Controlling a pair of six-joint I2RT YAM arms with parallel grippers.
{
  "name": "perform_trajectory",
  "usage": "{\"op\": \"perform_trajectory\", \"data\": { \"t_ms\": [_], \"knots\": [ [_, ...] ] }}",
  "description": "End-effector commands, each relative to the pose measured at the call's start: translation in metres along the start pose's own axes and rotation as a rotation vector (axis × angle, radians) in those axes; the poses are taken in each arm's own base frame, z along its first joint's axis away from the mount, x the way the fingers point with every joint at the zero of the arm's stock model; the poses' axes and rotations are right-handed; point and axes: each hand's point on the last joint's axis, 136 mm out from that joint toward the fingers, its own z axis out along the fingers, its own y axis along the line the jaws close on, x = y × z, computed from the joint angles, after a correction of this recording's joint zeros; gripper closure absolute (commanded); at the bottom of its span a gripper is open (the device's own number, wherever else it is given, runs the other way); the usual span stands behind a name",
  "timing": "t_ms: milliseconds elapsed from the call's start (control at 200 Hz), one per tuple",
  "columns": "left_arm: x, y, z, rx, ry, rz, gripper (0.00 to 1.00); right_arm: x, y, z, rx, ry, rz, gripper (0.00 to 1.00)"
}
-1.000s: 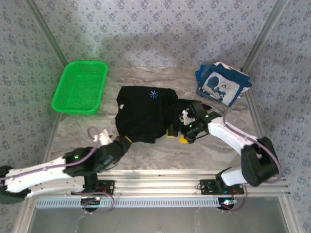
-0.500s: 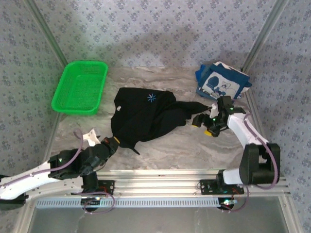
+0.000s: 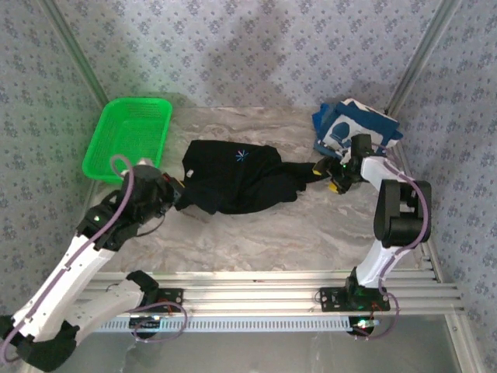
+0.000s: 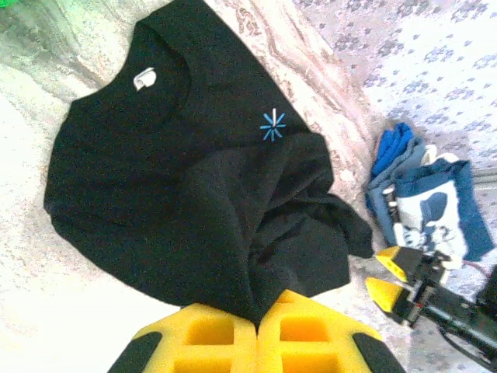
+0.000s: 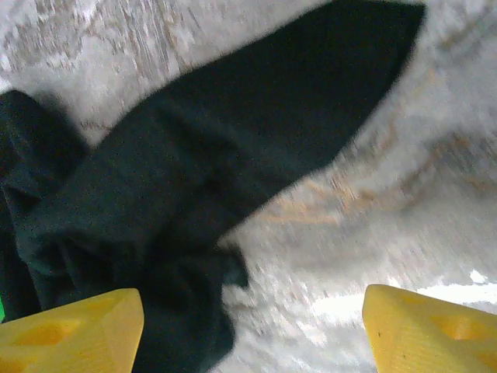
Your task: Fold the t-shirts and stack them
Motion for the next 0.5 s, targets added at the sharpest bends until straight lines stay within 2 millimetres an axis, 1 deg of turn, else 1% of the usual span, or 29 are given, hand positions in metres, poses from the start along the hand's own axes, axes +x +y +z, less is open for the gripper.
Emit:
{"op": "perform_trajectory", "data": {
  "t_ms": [0, 75, 170, 250, 305, 365, 400, 440, 495],
  "knots": [
    [-0.003, -0.031, -0.020, 0.162, 0.073, 0.040, 1.00, -0.022, 0.027, 0.010, -0.043, -0.012, 0.009, 0.26],
    [-0.012, -0.042, -0.024, 0.216, 0.073, 0.012, 1.00, -0.026, 0.018, 0.023, 0.015, -0.003, 0.026, 0.30],
    [-0.019, -0.054, -0.034, 0.242, 0.070, 0.031, 1.00, -0.032, 0.007, 0.036, 0.056, -0.017, 0.074, 0.35],
    [-0.027, -0.064, -0.044, 0.262, 0.051, 0.047, 1.00, -0.037, 0.004, 0.045, 0.090, -0.024, 0.085, 0.41],
    [-0.036, -0.073, -0.054, 0.290, 0.020, 0.048, 1.00, -0.040, 0.004, 0.049, 0.105, -0.021, 0.087, 0.47],
    [-0.048, -0.086, -0.067, 0.328, -0.019, 0.049, 1.00, -0.043, 0.003, 0.051, 0.117, -0.026, 0.087, 0.55],
    [-0.054, -0.095, -0.076, 0.353, -0.039, 0.059, 1.00, -0.046, 0.003, 0.050, 0.123, -0.036, 0.085, 0.64],
    [-0.061, -0.104, -0.084, 0.370, -0.057, 0.073, 1.00, -0.049, 0.005, 0.050, 0.121, -0.038, 0.082, 0.76],
    [-0.069, -0.117, -0.092, 0.388, -0.076, 0.093, 1.00, -0.054, 0.009, 0.049, 0.098, -0.043, 0.074, 0.88]
  ]
}}
